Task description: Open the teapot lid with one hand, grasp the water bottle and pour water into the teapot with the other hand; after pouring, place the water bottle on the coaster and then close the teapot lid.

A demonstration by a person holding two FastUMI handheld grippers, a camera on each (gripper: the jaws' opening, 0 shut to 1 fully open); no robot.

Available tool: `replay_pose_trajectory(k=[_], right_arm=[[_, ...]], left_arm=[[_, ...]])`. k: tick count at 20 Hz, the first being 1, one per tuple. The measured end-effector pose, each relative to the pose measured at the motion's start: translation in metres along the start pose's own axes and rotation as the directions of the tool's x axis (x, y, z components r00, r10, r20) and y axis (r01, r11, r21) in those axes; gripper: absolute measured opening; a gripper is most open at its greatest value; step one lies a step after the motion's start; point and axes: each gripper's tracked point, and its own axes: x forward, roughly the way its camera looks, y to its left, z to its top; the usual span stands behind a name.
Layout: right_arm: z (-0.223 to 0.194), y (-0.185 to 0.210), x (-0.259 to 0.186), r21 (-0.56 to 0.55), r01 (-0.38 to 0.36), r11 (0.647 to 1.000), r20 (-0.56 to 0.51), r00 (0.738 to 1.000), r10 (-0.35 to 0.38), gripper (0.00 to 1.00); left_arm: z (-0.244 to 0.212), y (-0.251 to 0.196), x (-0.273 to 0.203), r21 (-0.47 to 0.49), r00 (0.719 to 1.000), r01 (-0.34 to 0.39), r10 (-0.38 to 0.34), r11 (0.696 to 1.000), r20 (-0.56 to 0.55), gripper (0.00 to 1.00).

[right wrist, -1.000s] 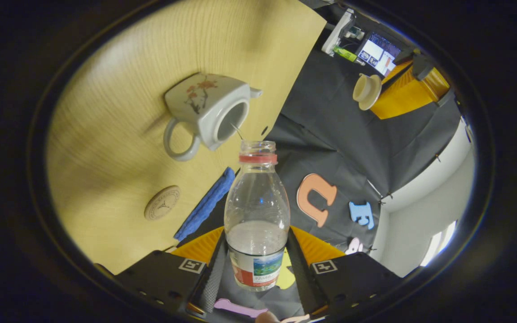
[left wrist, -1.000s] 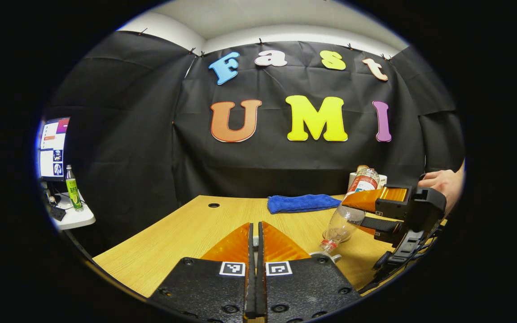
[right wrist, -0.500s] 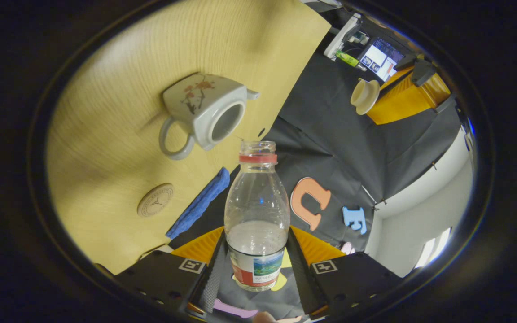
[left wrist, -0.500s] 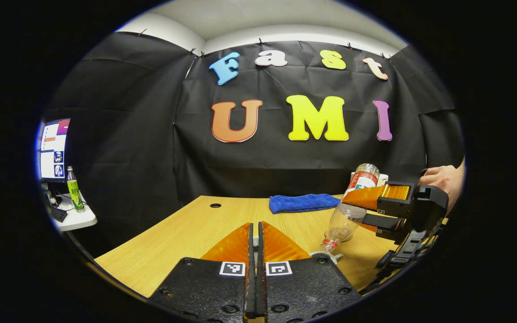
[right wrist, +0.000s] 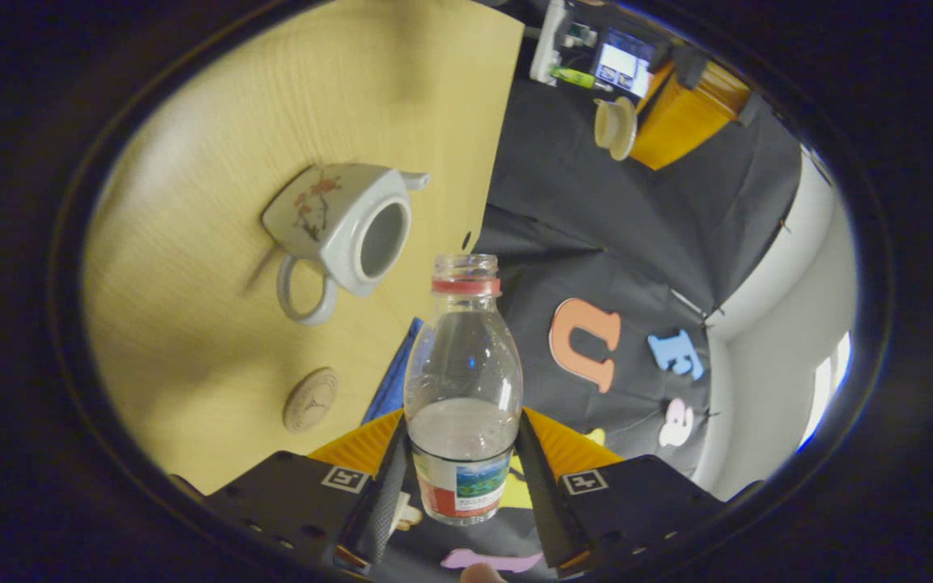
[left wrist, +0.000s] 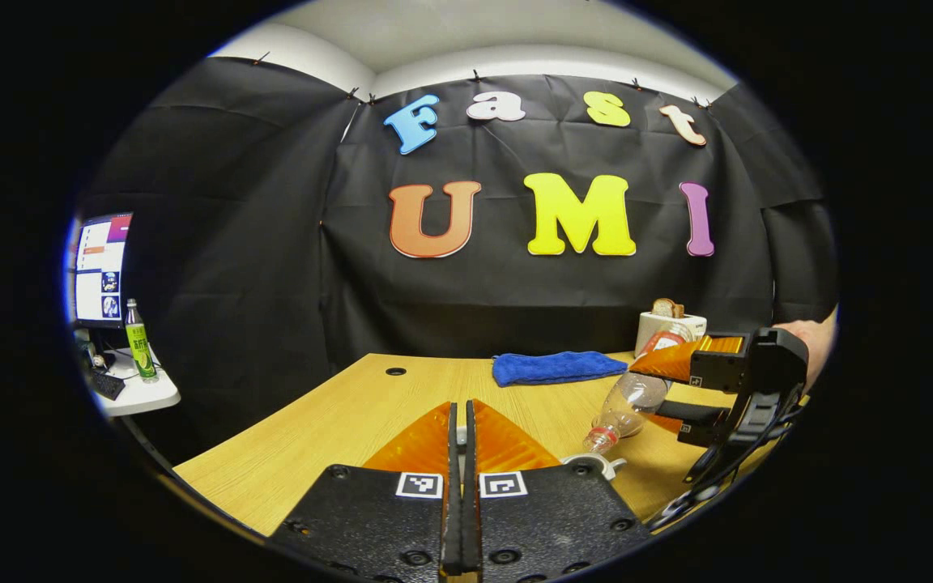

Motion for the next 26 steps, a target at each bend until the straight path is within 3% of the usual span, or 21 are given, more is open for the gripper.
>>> replay_pose_trajectory(k=[2,4,5,7,9,11,13,14,16,18,26], right_arm=[[0.003,-0.002,-0.003,0.159,-0.025,0.987,0.019,1.0,0.022,0.72],[0.004,-0.008,-0.005,0.331,-0.049,0.942,0.039,0.998,0.038,0.71],[0.003,-0.007,-0.007,0.427,-0.077,0.901,0.051,0.997,0.061,0.71],[-0.001,-0.009,-0.008,0.613,-0.12,0.781,0.077,0.993,0.092,0.71],[-0.009,-0.021,-0.008,0.785,-0.128,0.606,0.091,0.992,0.091,0.72],[-0.022,-0.03,-0.005,0.92,-0.13,0.37,0.109,0.991,0.076,0.72],[-0.042,-0.031,0.008,0.983,-0.111,0.145,0.103,0.993,0.062,0.72],[-0.053,-0.03,0.017,0.994,-0.096,0.052,0.093,0.994,0.057,0.71],[-0.069,-0.027,0.033,0.994,-0.075,-0.083,0.079,0.996,0.051,0.72],[-0.079,-0.014,0.049,0.986,-0.062,-0.157,0.072,0.996,0.058,0.71],[-0.076,0.021,0.085,0.975,-0.054,-0.213,0.077,0.992,0.101,0.71]], left_arm=[[-0.001,0.001,-0.001,-0.004,1.0,-0.006,0.006,1.0,-0.004,0.02],[-0.002,0.001,0.001,0.004,1.0,-0.016,0.016,1.0,-0.005,0.03],[-0.002,-0.001,0.001,0.01,1.0,-0.016,0.016,1.0,-0.006,0.03],[-0.003,-0.008,0.003,0.021,1.0,-0.007,0.008,1.0,-0.012,0.02],[-0.005,-0.017,0.005,0.03,1.0,0.005,-0.004,1.0,-0.015,0.02],[-0.005,-0.025,0.007,0.035,1.0,0.022,-0.021,0.999,-0.018,0.02],[-0.006,-0.038,0.008,0.028,0.999,0.048,-0.048,0.998,-0.02,0.02],[-0.006,-0.043,0.008,0.03,0.998,0.058,-0.058,0.998,-0.02,0.02],[-0.005,-0.049,0.008,0.046,0.997,0.07,-0.069,0.997,-0.021,0.02],[-0.007,-0.055,0.009,0.052,0.997,0.08,-0.079,0.995,-0.025,0.03],[-0.011,-0.057,0.01,0.06,0.997,0.077,-0.075,0.995,-0.035,0.03]])
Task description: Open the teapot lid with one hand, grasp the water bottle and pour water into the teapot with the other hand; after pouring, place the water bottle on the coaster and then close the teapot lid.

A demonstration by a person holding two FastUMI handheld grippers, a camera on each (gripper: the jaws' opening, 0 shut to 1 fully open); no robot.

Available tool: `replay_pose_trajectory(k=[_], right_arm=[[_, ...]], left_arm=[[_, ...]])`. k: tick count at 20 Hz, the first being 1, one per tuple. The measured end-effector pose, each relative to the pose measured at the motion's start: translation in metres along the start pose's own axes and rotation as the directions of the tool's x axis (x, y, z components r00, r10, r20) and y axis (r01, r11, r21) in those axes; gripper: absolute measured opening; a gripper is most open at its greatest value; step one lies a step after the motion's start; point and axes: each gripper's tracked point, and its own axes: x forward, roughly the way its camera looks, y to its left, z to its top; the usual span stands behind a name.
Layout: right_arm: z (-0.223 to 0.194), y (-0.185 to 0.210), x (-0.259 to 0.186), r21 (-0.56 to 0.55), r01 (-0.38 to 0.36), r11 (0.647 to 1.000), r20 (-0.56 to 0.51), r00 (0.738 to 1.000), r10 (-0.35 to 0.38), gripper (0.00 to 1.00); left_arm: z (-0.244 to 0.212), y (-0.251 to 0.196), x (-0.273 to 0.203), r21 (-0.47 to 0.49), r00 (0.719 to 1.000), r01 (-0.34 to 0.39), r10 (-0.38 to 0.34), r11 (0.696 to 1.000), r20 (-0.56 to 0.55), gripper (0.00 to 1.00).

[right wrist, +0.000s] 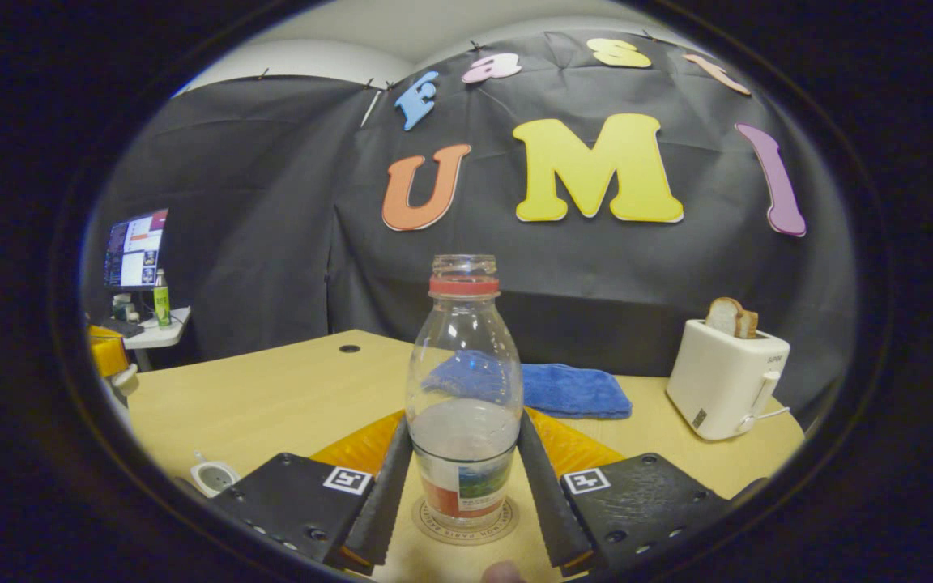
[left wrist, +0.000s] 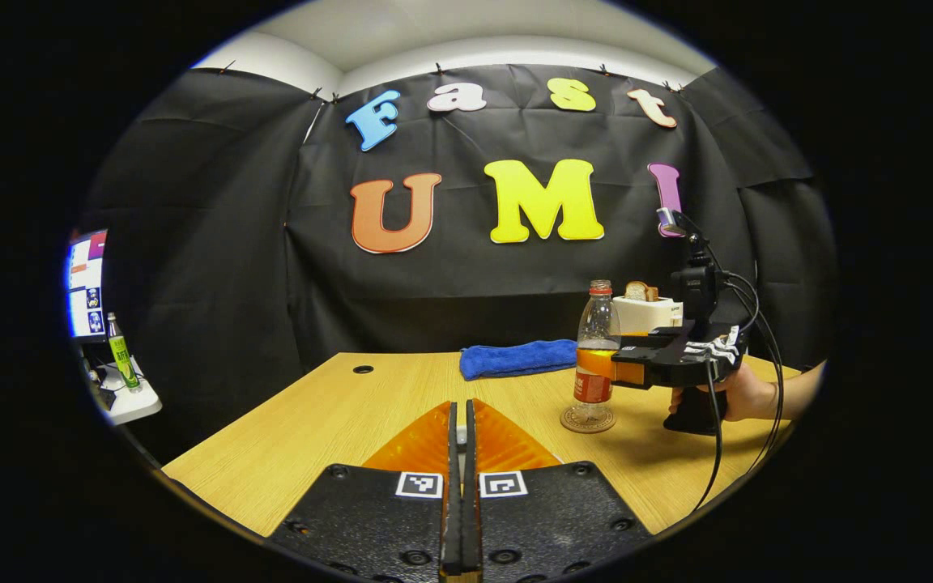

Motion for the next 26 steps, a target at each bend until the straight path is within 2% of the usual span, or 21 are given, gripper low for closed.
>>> replay_pose_trajectory(k=[7,13,16,18,20,23,26], right_arm=[[-0.01,-0.005,0.005,0.033,0.018,0.999,-0.011,1.0,-0.018,0.73],[-0.016,-0.003,0.003,0.012,0.027,1.0,-0.013,1.0,-0.027,0.77],[-0.021,-0.002,0.003,0.012,0.026,1.0,-0.025,0.999,-0.026,0.82],[-0.024,-0.002,0.002,0.006,0.025,1.0,-0.032,0.999,-0.025,0.92],[-0.024,-0.002,0.001,0.005,0.027,1.0,-0.035,0.999,-0.026,0.94],[-0.026,-0.002,-0.012,0.029,0.022,0.999,-0.043,0.999,-0.02,0.95],[-0.032,-0.014,-0.042,0.049,0.032,0.998,-0.059,0.998,-0.029,0.94]], left_arm=[[-0.003,0.001,0.001,-0.004,1.0,-0.01,0.01,1.0,-0.009,0.03],[-0.002,0.001,0.001,0.002,1.0,-0.005,0.005,1.0,-0.011,0.02],[-0.003,0.002,0.001,0.004,1.0,-0.005,0.005,1.0,-0.016,0.03],[-0.002,0.001,0.0,0.001,1.0,-0.005,0.005,1.0,-0.014,0.03],[-0.003,0.001,0.0,0.001,1.0,-0.005,0.005,1.0,-0.014,0.02],[-0.004,0.001,0.001,0.003,1.0,-0.011,0.011,1.0,-0.022,0.03],[-0.009,-0.012,0.004,-0.024,0.999,0.014,-0.014,1.0,-0.03,0.02]])
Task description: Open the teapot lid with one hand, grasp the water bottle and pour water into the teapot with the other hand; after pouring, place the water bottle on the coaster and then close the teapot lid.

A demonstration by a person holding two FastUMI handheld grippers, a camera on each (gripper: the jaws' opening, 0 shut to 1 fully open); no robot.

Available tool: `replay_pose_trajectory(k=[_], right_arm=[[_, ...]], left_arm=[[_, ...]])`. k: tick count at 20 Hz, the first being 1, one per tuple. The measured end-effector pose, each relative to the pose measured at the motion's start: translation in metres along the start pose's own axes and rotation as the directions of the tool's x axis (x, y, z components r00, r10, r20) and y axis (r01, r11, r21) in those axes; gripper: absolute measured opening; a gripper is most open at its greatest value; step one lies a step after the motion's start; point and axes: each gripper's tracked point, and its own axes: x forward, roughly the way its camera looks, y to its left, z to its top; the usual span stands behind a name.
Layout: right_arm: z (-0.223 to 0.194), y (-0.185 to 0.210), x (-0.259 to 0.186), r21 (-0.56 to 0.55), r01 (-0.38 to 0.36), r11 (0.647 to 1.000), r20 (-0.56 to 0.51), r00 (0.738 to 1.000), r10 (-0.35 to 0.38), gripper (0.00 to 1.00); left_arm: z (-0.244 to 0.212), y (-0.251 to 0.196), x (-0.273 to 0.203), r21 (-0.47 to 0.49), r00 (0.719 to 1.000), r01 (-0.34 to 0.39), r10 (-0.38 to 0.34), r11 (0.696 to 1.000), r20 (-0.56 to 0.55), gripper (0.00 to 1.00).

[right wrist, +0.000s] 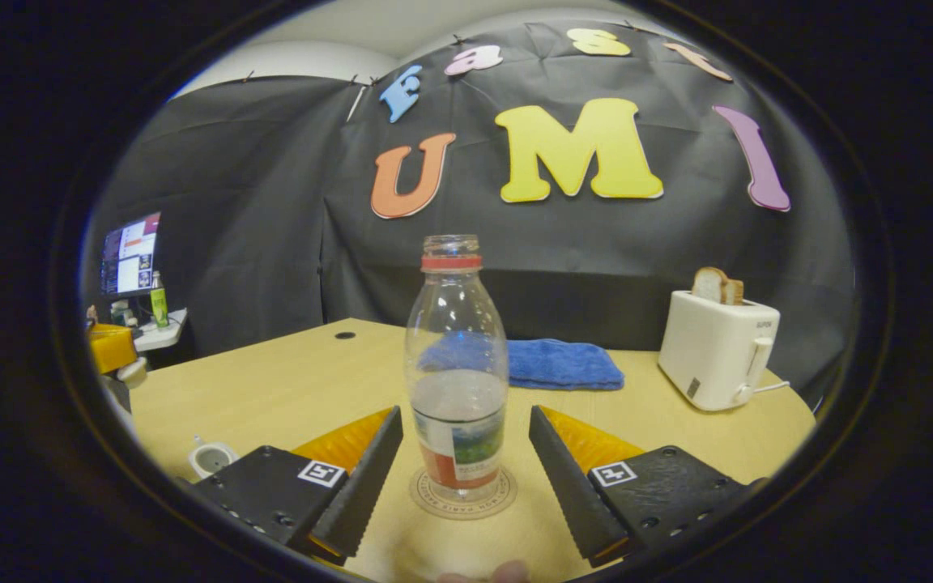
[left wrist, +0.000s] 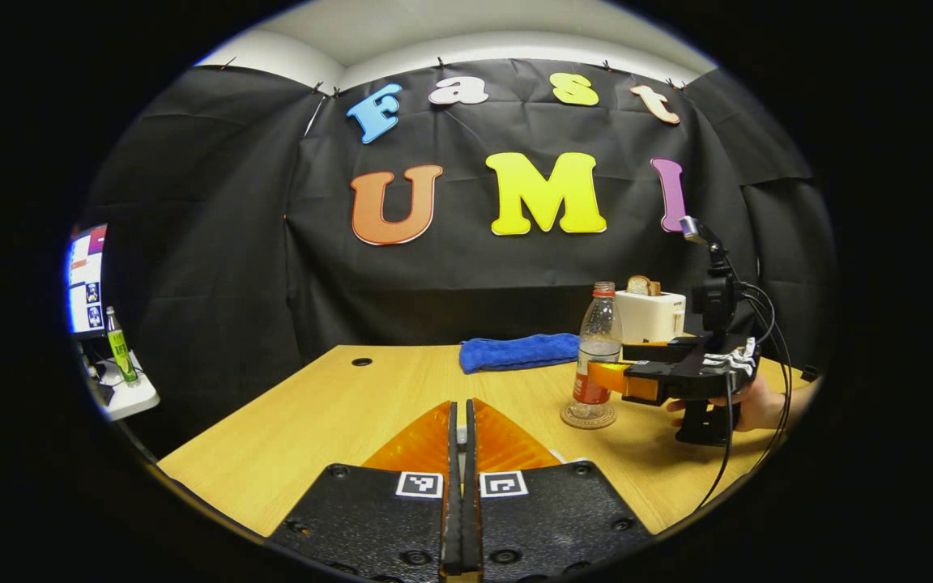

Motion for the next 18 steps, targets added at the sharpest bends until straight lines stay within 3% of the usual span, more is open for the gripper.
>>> replay_pose_trajectory(k=[3,9,18], right_arm=[[-0.001,-0.022,-0.042,0.021,0.027,0.999,-0.003,1.0,-0.027,0.94],[0.0,-0.067,-0.108,0.102,0.11,0.989,0.054,0.992,-0.116,0.94],[-0.014,-0.097,-0.135,0.14,0.168,0.976,0.056,0.983,-0.177,0.95]], left_arm=[[-0.012,-0.027,0.008,-0.012,0.999,0.033,-0.033,0.999,-0.017,0.02],[-0.031,-0.048,0.024,-0.027,0.999,0.021,-0.022,0.999,-0.032,0.03],[-0.049,-0.046,0.04,-0.09,0.998,-0.001,-0.004,0.996,-0.057,0.03]])
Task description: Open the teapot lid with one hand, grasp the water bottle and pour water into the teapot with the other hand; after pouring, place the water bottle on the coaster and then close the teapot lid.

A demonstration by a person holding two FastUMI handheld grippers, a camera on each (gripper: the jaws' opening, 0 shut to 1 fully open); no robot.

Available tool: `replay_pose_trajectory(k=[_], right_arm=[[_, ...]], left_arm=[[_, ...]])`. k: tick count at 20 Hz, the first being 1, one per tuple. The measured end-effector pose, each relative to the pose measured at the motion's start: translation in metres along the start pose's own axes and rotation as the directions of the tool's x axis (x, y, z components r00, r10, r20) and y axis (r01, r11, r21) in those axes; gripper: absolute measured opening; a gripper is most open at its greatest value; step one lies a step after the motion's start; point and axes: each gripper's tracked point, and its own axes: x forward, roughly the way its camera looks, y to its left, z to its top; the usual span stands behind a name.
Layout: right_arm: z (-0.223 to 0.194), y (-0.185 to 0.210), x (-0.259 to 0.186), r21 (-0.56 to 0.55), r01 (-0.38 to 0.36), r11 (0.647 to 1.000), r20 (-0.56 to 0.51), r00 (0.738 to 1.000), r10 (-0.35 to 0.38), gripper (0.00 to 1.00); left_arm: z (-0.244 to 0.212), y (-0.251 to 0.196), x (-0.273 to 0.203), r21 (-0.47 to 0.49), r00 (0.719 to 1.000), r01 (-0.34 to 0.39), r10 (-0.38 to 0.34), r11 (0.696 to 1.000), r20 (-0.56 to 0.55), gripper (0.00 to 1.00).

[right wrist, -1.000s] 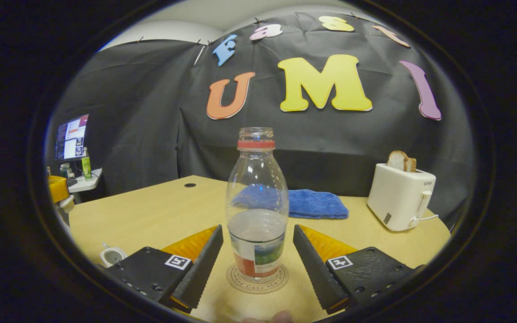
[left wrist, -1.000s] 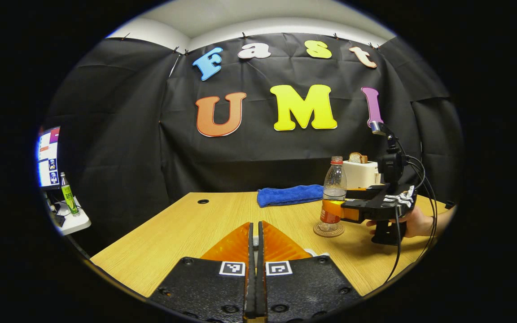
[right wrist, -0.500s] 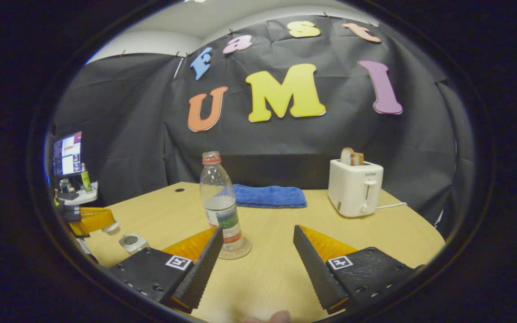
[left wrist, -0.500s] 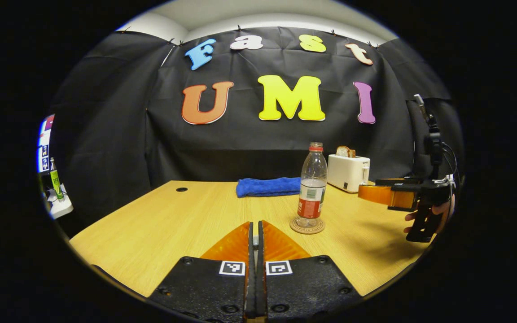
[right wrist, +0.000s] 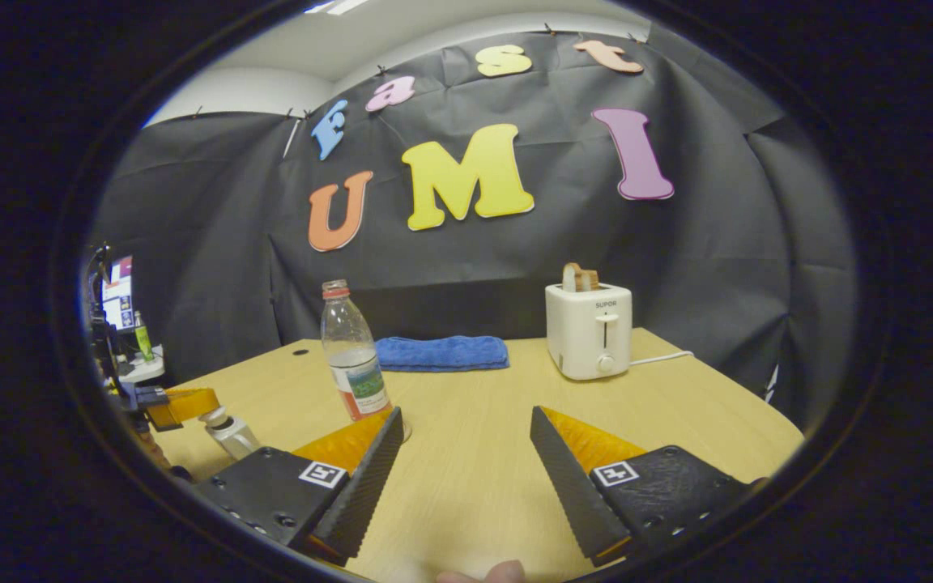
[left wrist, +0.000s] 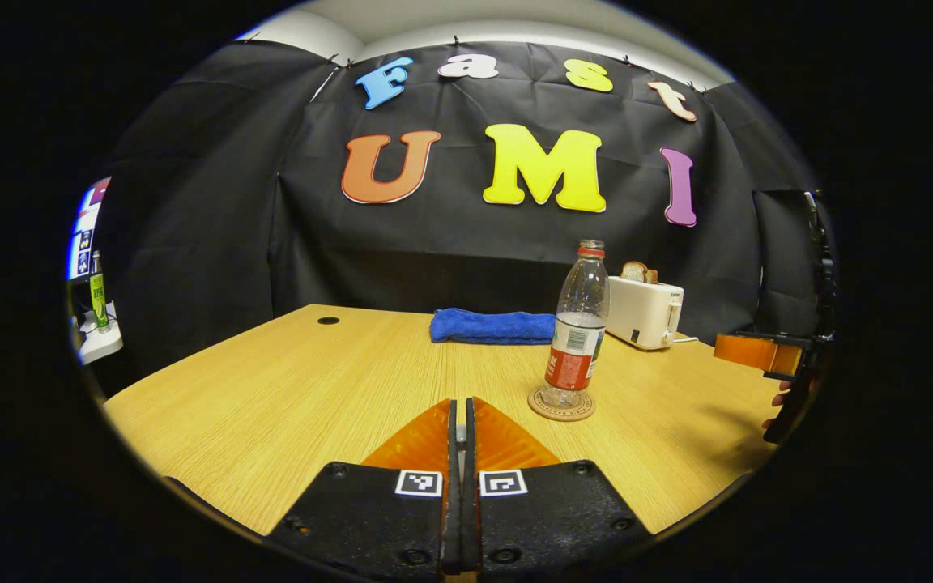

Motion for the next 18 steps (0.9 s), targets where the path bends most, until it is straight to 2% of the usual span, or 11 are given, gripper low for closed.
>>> replay_pose_trajectory(k=[4,6,7,10,13,14,15,16,17,18], right_arm=[[-0.007,-0.001,-0.002,0.002,-0.001,1.0,-0.013,1.0,0.001,0.96],[-0.006,-0.001,-0.003,0.001,0.001,1.0,-0.01,1.0,-0.001,0.93],[-0.006,-0.001,-0.003,0.002,0.003,1.0,-0.009,1.0,-0.003,0.96],[-0.008,0.001,-0.004,0.01,-0.004,1.0,-0.011,1.0,0.004,0.96],[-0.007,0.002,-0.006,0.01,-0.011,1.0,-0.009,1.0,0.011,0.96],[-0.008,0.002,-0.008,0.006,-0.009,1.0,-0.007,1.0,0.009,0.96],[-0.006,0.001,-0.01,0.005,-0.006,1.0,0.0,1.0,0.006,0.96],[-0.003,0.001,-0.014,0.009,-0.004,1.0,0.011,1.0,0.004,0.96],[0.001,0.0,-0.016,0.009,0.002,1.0,0.024,1.0,-0.002,0.96],[0.006,-0.001,-0.02,0.001,0.012,1.0,0.044,0.999,-0.012,0.96]], left_arm=[[-0.007,-0.004,0.006,0.0,1.0,0.008,-0.008,1.0,-0.017,0.03],[-0.007,-0.004,0.004,0.005,1.0,0.004,-0.004,1.0,-0.018,0.03],[-0.009,-0.003,0.005,0.006,1.0,-0.003,0.003,1.0,-0.023,0.03],[-0.015,-0.004,0.006,-0.002,0.999,-0.013,0.013,1.0,-0.039,0.03],[-0.017,-0.002,0.007,0.023,0.998,-0.041,0.042,0.999,-0.045,0.07],[-0.017,0.003,0.006,0.029,0.997,-0.068,0.069,0.997,-0.043,0.13],[-0.016,0.005,0.005,0.027,0.996,-0.081,0.082,0.996,-0.038,0.28],[-0.01,0.007,0.003,0.014,0.995,-0.097,0.098,0.995,-0.024,0.48],[-0.003,0.008,0.0,-0.001,0.994,-0.114,0.114,0.994,-0.004,0.74],[0.006,0.009,-0.004,-0.012,0.991,-0.131,0.132,0.991,0.019,0.73]])
